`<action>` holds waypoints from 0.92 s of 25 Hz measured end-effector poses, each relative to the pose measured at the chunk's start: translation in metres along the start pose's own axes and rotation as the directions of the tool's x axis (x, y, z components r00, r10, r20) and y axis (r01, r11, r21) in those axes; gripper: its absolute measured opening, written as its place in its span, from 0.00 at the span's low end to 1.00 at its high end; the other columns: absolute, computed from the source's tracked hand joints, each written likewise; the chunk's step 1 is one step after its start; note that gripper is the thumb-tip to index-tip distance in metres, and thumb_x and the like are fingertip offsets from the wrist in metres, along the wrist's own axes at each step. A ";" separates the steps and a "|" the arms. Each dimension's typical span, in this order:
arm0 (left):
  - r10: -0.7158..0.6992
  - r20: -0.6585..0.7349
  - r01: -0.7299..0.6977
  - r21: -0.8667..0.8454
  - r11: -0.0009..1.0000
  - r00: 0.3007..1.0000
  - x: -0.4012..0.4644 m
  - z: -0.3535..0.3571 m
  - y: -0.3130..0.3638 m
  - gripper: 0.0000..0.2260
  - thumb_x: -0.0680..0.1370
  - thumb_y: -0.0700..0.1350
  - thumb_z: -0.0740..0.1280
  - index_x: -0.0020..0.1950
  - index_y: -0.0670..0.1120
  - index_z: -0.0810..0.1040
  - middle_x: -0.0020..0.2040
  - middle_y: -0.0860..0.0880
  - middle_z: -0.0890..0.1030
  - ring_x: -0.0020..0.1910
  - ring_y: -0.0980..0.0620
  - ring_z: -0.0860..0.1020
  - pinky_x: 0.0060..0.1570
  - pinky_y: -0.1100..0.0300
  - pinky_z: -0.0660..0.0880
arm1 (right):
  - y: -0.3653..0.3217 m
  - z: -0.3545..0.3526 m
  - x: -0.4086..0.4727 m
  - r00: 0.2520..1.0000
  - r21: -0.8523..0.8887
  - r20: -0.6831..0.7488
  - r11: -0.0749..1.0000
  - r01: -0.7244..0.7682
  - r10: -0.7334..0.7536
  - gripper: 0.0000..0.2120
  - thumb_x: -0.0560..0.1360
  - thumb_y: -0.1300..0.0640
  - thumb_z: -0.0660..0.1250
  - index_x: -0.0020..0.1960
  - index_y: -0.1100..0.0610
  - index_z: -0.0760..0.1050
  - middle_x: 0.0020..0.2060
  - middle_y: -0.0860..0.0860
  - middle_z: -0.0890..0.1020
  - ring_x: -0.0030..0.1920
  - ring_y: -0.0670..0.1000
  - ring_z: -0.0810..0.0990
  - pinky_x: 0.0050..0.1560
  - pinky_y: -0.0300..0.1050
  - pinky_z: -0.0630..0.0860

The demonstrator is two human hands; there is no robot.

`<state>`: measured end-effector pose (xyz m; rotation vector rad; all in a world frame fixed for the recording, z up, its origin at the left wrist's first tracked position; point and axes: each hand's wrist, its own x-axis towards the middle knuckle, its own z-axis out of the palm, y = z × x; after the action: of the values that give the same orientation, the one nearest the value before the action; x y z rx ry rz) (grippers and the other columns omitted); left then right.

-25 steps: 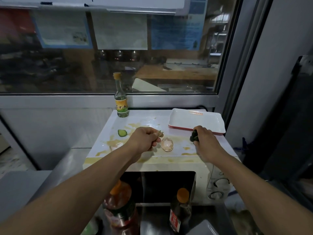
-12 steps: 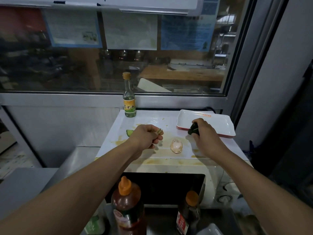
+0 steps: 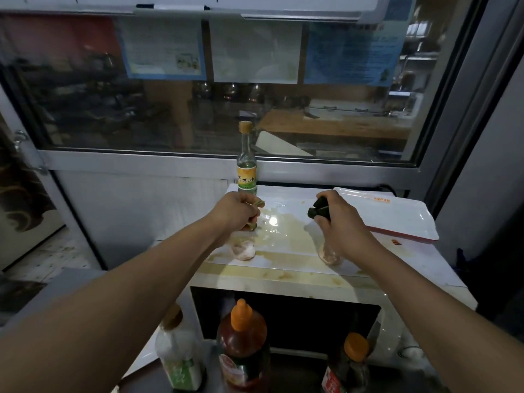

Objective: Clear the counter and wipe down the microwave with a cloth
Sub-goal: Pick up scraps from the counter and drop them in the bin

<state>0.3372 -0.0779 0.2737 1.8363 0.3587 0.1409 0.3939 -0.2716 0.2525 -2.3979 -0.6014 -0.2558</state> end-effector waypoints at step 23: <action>-0.016 -0.122 0.049 0.275 0.960 0.992 0.059 -0.003 -0.044 0.02 0.79 0.40 0.63 0.46 0.44 0.74 0.46 0.45 0.77 0.43 0.48 0.73 0.44 0.57 0.72 | -0.014 0.027 0.020 1.000 0.022 0.020 1.000 0.005 -0.005 0.15 0.78 0.62 0.61 0.64 0.58 0.66 0.59 0.55 0.74 0.57 0.54 0.72 0.51 0.44 0.69</action>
<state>0.3843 -0.0459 0.2277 2.1038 0.5127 0.1852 0.4053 -0.2375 0.2461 -2.3811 -0.6163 -0.2261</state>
